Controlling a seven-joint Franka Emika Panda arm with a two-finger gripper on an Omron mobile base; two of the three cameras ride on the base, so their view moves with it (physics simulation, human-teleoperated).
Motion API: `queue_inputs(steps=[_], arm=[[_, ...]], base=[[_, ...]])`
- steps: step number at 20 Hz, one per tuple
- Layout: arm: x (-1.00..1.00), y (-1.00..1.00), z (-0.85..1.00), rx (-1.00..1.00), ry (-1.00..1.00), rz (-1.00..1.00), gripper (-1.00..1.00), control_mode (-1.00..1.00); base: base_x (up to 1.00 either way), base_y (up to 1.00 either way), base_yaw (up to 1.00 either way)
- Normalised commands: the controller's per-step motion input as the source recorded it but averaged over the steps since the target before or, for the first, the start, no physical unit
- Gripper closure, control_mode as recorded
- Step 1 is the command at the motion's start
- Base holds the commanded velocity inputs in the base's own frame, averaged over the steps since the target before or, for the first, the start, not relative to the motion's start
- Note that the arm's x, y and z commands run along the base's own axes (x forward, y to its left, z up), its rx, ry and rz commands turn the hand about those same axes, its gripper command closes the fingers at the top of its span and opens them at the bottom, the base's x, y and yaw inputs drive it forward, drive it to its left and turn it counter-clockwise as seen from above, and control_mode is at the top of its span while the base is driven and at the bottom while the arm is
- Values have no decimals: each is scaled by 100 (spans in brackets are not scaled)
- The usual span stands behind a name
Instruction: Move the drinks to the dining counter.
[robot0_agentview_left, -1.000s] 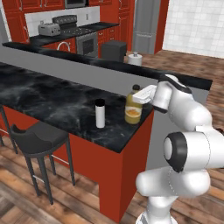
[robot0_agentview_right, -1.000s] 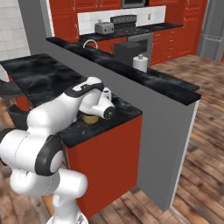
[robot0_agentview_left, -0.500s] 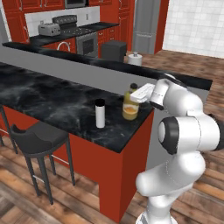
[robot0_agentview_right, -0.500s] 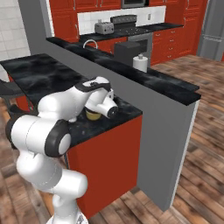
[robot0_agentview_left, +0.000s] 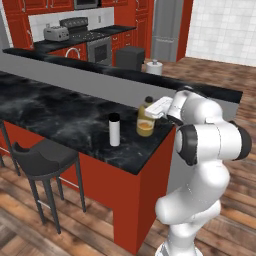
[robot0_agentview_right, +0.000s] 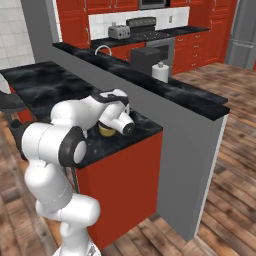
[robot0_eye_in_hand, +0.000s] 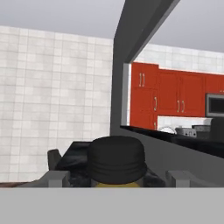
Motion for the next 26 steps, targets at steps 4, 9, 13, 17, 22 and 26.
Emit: queue_inputs(steps=[4, 9, 13, 17, 22, 26], arm=[[21, 14, -15, 0, 0, 0, 100, -100], [21, 13, -12, 0, 0, 0, 100, -100], [19, 5, -16, 0, 0, 0, 100, -100], [19, 0, -21, 0, 0, 0, 100, -100], [17, 0, -21, 0, 0, 0, 100, -100], [15, 0, -17, 0, 0, 0, 100, -100]], base=[[0, 0, 0], [0, 0, 0], [0, 0, 0], [0, 0, 0], [0, 0, 0], [0, 0, 0]])
